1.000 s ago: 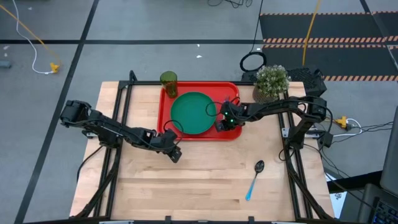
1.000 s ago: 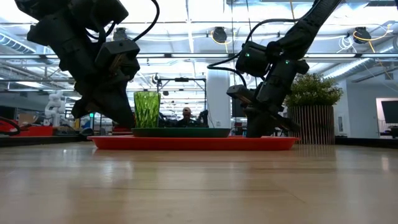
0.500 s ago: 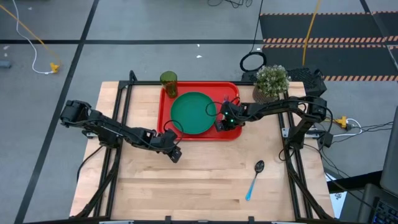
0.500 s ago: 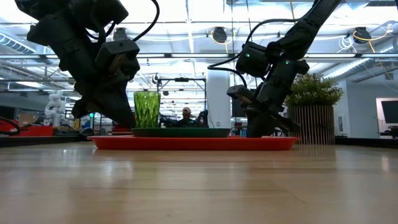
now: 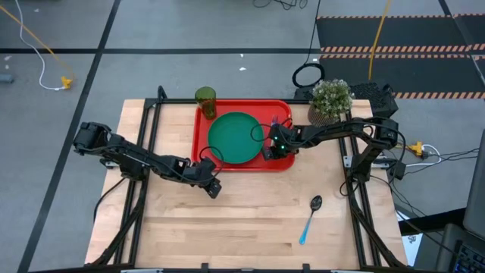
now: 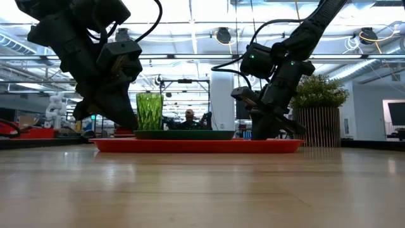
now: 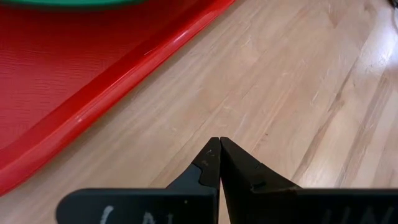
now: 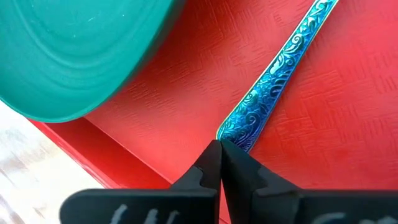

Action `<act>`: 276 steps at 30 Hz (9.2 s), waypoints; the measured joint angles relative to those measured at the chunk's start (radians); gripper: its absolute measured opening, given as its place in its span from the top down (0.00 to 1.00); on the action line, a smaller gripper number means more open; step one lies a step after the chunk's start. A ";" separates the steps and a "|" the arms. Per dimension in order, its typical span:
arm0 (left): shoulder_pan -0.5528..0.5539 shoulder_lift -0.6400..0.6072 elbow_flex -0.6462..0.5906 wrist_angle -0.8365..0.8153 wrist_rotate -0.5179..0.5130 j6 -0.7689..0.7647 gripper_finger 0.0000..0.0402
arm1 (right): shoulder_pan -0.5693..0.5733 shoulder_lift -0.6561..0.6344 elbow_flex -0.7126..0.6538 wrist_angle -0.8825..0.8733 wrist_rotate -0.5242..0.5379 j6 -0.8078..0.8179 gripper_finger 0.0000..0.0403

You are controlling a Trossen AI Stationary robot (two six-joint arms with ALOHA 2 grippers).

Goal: Pick and place plate/cup/fork/spoon on tray
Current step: Adjust the blue fork on the orange serving tray, then put the blue spoon on the orange serving tray to the right of the blue fork

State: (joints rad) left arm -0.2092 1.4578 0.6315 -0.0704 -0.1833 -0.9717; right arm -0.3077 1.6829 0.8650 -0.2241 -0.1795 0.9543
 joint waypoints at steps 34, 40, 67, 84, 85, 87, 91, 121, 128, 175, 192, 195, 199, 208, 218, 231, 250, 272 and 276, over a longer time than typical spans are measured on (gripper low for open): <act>0.000 0.000 0.000 0.000 -0.001 0.000 0.99 | 0.000 0.000 0.000 -0.017 0.002 -0.016 1.00; 0.000 0.000 0.000 0.000 -0.001 0.002 0.99 | 0.000 0.000 -0.001 -0.017 0.002 -0.016 1.00; 0.000 0.000 0.000 -0.001 -0.002 0.020 0.99 | 0.000 -0.006 -0.001 -0.018 0.003 -0.013 1.00; 0.000 0.000 0.000 0.022 -0.001 0.051 0.99 | 0.002 -0.132 -0.003 -0.056 0.101 0.037 1.00; 0.000 0.000 0.000 0.022 -0.001 0.053 0.99 | 0.002 -0.132 -0.003 -0.057 0.101 0.046 1.00; 0.000 0.000 0.000 0.022 0.010 0.053 0.99 | 0.002 -0.133 -0.003 -0.063 0.101 0.065 1.00; -0.007 0.000 0.000 0.023 0.051 0.049 0.99 | 0.020 -0.133 -0.003 -0.067 0.101 0.098 1.00; -0.121 0.000 0.000 0.023 0.043 -0.049 0.99 | 0.043 -0.053 -0.001 -0.070 0.205 0.186 1.00; -0.121 0.000 0.000 0.023 0.042 -0.044 0.99 | 0.051 -0.053 -0.001 -0.065 0.204 0.186 1.00; -0.121 0.000 0.000 0.023 0.042 -0.024 0.99 | 0.101 -0.034 -0.001 -0.049 0.259 0.265 1.00; -0.121 0.000 0.000 0.023 0.042 -0.028 0.99 | 0.108 -0.042 -0.001 -0.032 0.283 0.284 1.00; -0.121 0.000 0.000 0.023 0.042 -0.029 0.99 | 0.108 -0.058 -0.001 -0.035 0.283 0.283 1.00; -0.121 0.000 0.000 0.022 0.042 -0.028 0.99 | 0.108 -0.088 -0.001 -0.057 0.282 0.267 1.00; -0.125 0.000 0.000 0.021 0.042 -0.025 0.99 | 0.165 -0.261 -0.001 -0.329 0.281 0.275 1.00; -0.139 0.000 0.000 0.021 0.042 0.010 0.99 | 0.374 -0.445 -0.001 -0.574 0.230 0.579 1.00; -0.153 0.000 0.000 0.044 0.038 0.013 0.99 | 0.706 -0.469 -0.001 -0.604 0.256 0.974 0.83; -0.240 0.000 0.000 0.102 -0.046 -0.036 0.99 | 0.925 -0.389 -0.001 -0.634 0.204 1.246 0.39; -0.299 0.000 0.000 0.011 -0.055 -0.063 0.99 | 1.010 -0.289 -0.001 -0.561 0.177 1.318 0.38; -0.303 0.000 0.000 0.011 -0.055 -0.067 0.99 | 1.010 -0.289 -0.001 -0.603 0.178 1.335 0.38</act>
State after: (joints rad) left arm -0.5125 1.4578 0.6319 -0.0593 -0.2379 -1.0385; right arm 0.7025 1.3941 0.8639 -0.8276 -0.0018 2.2893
